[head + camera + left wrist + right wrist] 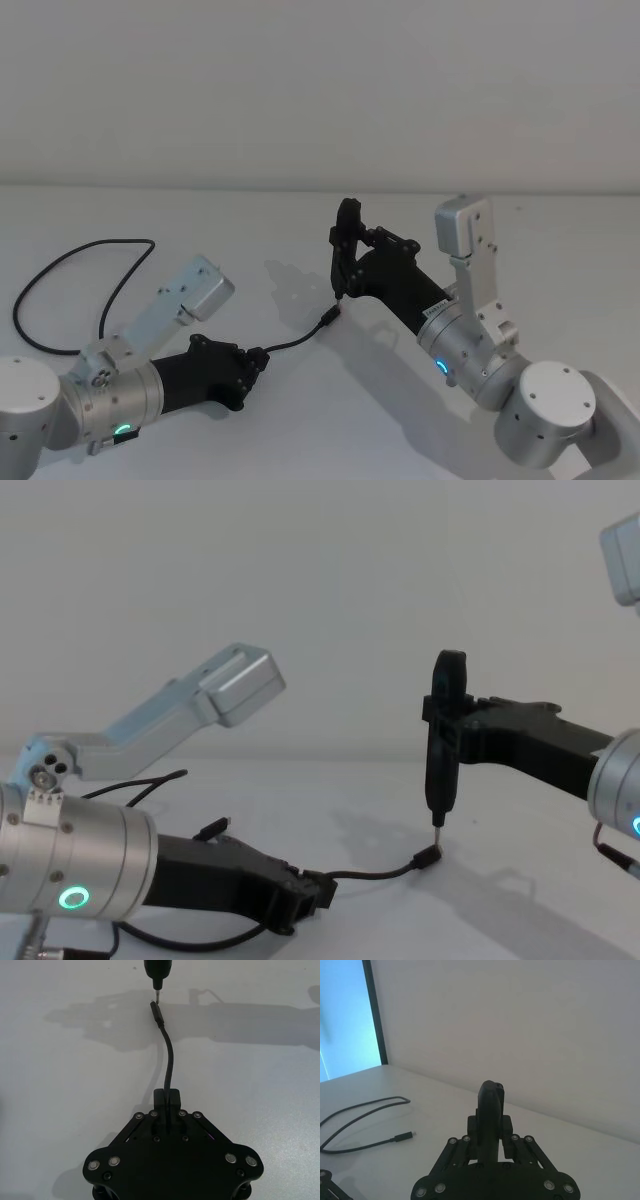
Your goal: Pick up the data cable with the one hand.
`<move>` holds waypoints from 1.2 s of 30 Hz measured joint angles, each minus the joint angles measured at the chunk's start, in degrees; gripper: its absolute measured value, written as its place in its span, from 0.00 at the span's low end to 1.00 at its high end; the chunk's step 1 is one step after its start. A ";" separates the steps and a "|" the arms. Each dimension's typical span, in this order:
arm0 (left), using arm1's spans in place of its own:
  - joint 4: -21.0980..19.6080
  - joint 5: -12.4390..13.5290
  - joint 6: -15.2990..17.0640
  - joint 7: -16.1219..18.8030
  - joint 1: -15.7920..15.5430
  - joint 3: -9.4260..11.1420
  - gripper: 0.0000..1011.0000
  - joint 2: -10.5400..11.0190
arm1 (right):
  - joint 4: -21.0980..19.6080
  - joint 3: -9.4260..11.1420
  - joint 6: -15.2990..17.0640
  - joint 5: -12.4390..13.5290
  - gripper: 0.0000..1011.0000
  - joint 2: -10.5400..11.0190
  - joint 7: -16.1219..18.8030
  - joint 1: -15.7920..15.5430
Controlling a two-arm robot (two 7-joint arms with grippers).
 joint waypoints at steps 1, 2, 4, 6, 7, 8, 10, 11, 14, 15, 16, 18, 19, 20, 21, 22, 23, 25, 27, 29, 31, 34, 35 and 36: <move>0.00 0.00 0.00 0.00 0.00 0.00 0.04 0.00 | 0.30 0.00 -0.11 -0.06 0.27 -0.11 0.15 0.16; 0.00 0.01 0.00 0.00 0.00 0.00 0.04 0.00 | 0.45 0.01 -0.14 -0.09 0.27 -0.16 0.19 0.24; 0.00 0.00 0.00 0.00 0.00 0.00 0.04 0.00 | 0.89 0.06 -0.32 -0.22 0.27 -0.32 0.34 0.51; 0.00 0.00 0.00 0.00 0.00 0.00 0.04 0.00 | 1.14 0.10 -0.43 -0.30 0.27 -0.40 0.48 0.67; 0.00 0.00 0.00 0.00 0.00 0.00 0.04 0.00 | 1.43 0.16 -0.55 -0.38 0.27 -0.50 0.58 0.85; 0.00 0.01 0.00 0.00 0.00 0.00 0.04 0.00 | 1.55 0.19 -0.58 -0.42 0.27 -0.54 0.63 0.93; 0.00 0.00 0.00 0.00 0.00 0.00 0.04 0.00 | 1.93 0.25 -0.69 -0.46 0.27 -0.67 0.78 1.15; 0.00 0.00 0.00 0.00 0.00 0.00 0.04 0.00 | 2.07 0.29 -0.74 -0.48 0.27 -0.72 0.85 1.23; 0.00 0.01 0.00 0.00 0.00 0.00 0.04 0.00 | 2.50 0.39 -0.94 -0.55 0.27 -0.88 1.09 1.48; 0.00 0.01 0.00 0.00 0.00 0.00 0.04 0.00 | 2.64 0.41 -0.96 -0.57 0.27 -0.92 1.12 1.56; 0.00 0.00 0.00 0.00 0.00 0.00 0.04 0.00 | 2.72 0.42 -0.99 -0.59 0.27 -0.97 1.18 1.61; 0.00 0.00 0.00 0.00 0.00 0.00 0.04 0.00 | 2.96 0.46 -1.03 -0.61 0.27 -1.05 1.35 1.73; 0.00 0.00 0.00 0.00 0.00 0.00 0.04 0.00 | 3.07 0.47 -1.04 -0.62 0.27 -1.09 1.40 1.78; 0.00 0.01 0.00 0.00 0.00 0.00 0.04 0.00 | 3.18 0.48 -1.06 -0.63 0.27 -1.15 1.48 1.82; 0.00 0.01 0.00 0.00 0.00 0.00 0.04 0.00 | 3.25 0.48 -1.07 -0.63 0.27 -1.17 1.50 1.85; 0.00 0.00 0.00 0.00 0.00 0.00 0.04 0.00 | 3.36 0.49 -1.09 -0.64 0.27 -1.21 1.56 1.90; 0.00 0.00 0.00 0.00 0.00 0.00 0.04 0.00 | 3.36 0.49 -1.09 -0.64 0.27 -1.21 1.56 1.90; 0.01 0.00 0.00 0.00 0.00 0.00 0.04 0.00 | 3.54 0.49 -1.10 -0.64 0.27 -1.26 1.68 1.97; 0.00 0.00 0.00 0.00 0.00 0.00 0.04 0.00 | 3.63 0.48 -1.12 -0.64 0.27 -1.30 1.78 2.00; 0.00 0.01 0.00 0.00 0.00 0.00 0.04 0.00 | 3.79 0.44 -1.13 -0.64 0.27 -1.35 1.88 2.09; 0.00 0.01 0.00 0.00 0.00 0.00 0.04 0.00 | 3.88 0.42 -1.13 -0.64 0.27 -1.38 1.91 2.12; 0.00 0.01 0.00 0.00 0.00 0.00 0.04 0.00 | 4.03 0.36 -1.17 -0.71 0.27 -1.40 1.95 2.18; 0.00 0.00 0.00 0.00 0.00 0.00 0.04 0.00 | 4.03 0.36 -1.17 -0.71 0.27 -1.40 1.95 2.18; 0.00 0.00 0.00 0.00 0.00 0.00 0.04 0.00 | 4.08 0.36 -1.19 -0.77 0.27 -1.41 1.95 2.21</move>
